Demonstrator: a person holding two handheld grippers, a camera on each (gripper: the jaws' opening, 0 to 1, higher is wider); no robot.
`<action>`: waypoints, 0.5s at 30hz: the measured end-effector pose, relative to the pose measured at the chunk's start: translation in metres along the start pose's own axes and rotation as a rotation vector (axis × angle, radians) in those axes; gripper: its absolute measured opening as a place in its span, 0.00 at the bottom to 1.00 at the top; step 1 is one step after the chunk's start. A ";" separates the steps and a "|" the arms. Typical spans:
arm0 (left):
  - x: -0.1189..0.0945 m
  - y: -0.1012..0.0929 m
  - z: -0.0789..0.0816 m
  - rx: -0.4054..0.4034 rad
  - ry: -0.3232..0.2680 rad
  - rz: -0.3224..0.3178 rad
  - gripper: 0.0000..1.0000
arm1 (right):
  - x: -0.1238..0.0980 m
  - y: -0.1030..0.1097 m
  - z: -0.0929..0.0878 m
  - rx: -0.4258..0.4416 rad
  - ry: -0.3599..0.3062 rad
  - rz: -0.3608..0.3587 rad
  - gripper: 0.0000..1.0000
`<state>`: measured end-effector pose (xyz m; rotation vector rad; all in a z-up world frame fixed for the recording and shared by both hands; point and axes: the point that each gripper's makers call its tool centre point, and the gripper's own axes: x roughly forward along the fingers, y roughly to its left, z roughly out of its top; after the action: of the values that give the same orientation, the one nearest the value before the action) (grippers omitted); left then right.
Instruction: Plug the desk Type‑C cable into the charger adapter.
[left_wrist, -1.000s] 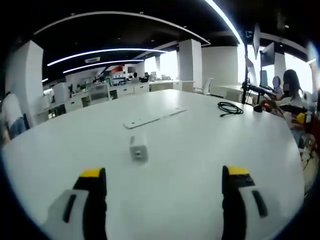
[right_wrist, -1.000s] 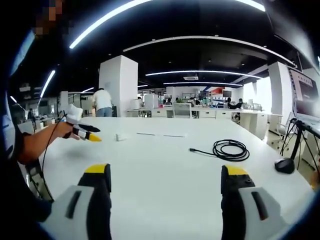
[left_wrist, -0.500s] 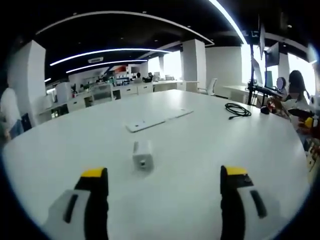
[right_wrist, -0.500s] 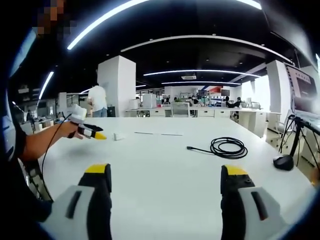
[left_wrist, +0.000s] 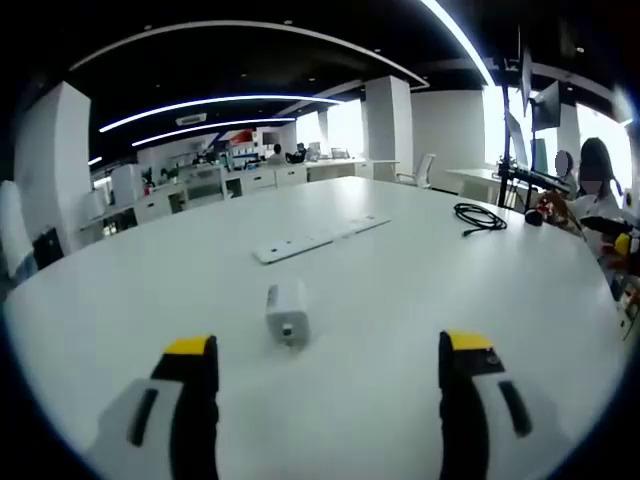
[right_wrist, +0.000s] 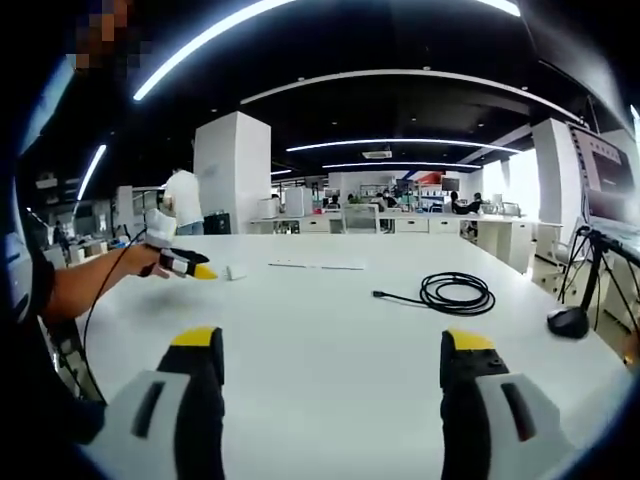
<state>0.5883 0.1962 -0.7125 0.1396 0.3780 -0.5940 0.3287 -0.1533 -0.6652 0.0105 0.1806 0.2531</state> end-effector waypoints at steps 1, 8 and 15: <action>0.001 0.001 0.000 0.001 0.002 0.001 0.91 | 0.000 0.000 0.000 -0.001 0.001 -0.001 0.90; 0.011 0.005 0.002 0.006 0.002 -0.002 0.89 | 0.003 0.002 0.001 -0.005 0.003 0.003 0.90; 0.031 0.016 0.003 0.018 0.016 0.007 0.85 | 0.005 0.000 0.003 -0.006 0.003 -0.001 0.90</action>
<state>0.6222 0.1920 -0.7211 0.1629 0.3875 -0.5901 0.3338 -0.1519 -0.6635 0.0037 0.1829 0.2530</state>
